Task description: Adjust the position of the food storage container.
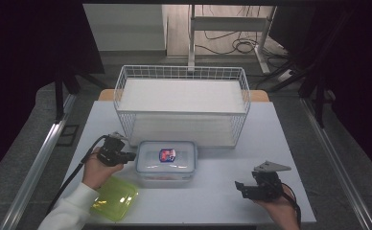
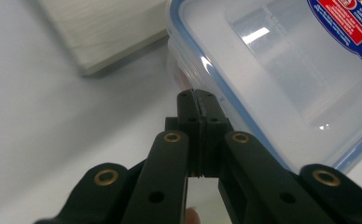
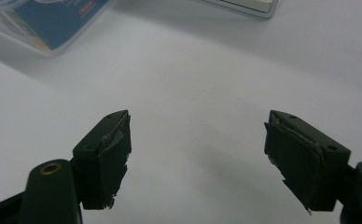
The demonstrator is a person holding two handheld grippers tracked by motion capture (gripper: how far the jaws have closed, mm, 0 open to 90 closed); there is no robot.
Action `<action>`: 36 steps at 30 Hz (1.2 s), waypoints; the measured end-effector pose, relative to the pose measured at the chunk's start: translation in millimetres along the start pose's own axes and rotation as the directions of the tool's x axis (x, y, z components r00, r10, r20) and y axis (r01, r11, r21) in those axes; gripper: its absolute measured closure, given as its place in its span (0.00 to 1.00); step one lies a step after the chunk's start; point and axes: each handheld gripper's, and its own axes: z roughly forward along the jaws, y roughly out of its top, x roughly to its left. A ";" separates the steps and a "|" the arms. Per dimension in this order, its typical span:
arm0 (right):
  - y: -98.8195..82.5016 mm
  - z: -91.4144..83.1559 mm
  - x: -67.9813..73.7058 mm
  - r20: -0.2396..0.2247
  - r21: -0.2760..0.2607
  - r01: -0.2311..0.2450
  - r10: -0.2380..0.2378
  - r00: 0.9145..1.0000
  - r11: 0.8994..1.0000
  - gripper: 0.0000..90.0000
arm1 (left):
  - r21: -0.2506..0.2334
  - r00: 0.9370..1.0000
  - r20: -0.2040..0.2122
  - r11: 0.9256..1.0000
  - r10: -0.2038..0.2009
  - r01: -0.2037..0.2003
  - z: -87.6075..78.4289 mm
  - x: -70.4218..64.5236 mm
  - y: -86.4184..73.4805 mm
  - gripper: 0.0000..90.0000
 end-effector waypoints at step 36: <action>21.5 5.1 18.9 -0.096 -0.027 0.007 -0.010 0.995 1.000 0.19 | -0.106 0.998 0.068 0.994 -0.005 0.012 -35.7 -19.3 -13.7 0.25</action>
